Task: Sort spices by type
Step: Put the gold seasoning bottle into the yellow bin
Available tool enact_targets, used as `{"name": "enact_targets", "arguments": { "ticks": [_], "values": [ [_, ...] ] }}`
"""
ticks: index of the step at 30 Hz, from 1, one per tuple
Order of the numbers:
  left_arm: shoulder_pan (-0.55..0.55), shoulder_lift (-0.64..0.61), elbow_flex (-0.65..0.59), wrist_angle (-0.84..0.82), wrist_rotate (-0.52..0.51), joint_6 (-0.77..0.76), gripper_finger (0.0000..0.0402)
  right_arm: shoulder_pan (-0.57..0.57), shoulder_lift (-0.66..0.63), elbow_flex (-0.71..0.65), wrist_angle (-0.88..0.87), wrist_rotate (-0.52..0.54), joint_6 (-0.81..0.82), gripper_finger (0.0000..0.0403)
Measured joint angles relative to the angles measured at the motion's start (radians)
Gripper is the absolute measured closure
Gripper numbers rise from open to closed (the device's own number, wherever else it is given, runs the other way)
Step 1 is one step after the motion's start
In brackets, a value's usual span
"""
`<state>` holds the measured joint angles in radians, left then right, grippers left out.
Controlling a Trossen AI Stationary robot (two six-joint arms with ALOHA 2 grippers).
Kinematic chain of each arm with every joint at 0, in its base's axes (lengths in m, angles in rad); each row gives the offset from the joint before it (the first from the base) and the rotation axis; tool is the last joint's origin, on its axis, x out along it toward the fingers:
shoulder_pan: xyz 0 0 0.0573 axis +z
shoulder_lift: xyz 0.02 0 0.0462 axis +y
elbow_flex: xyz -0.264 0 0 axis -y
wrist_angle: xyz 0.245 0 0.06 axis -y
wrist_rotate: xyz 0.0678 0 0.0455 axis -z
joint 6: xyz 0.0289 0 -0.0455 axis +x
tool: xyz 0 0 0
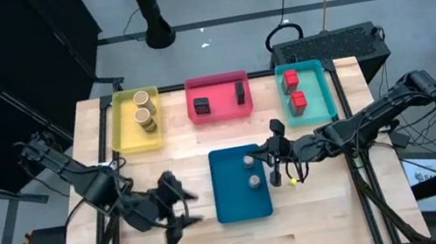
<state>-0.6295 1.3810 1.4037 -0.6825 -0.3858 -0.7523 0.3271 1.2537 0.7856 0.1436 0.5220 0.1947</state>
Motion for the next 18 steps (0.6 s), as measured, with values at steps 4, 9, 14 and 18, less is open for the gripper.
{"name": "enact_targets", "arguments": {
  "ticks": [4,9,14,18],
  "values": [
    [0.007,-0.001,0.047,-0.174,0.219,-0.130,0.0126,0.000,0.000,0.000,0.008,0.000,0.000,0.0403],
    [-0.004,-0.001,0.075,-0.656,0.379,-0.394,0.0130,0.000,0.000,0.000,0.009,0.000,0.007,0.0403],
    [-0.035,-0.008,0.031,-0.861,0.402,-0.540,0.0130,0.000,0.000,0.000,0.010,0.000,0.008,0.0403],
    [-0.059,-0.025,-0.042,-0.727,0.415,-0.489,0.0131,-0.001,0.000,0.000,0.009,0.000,0.004,0.0403]
  ]
}}
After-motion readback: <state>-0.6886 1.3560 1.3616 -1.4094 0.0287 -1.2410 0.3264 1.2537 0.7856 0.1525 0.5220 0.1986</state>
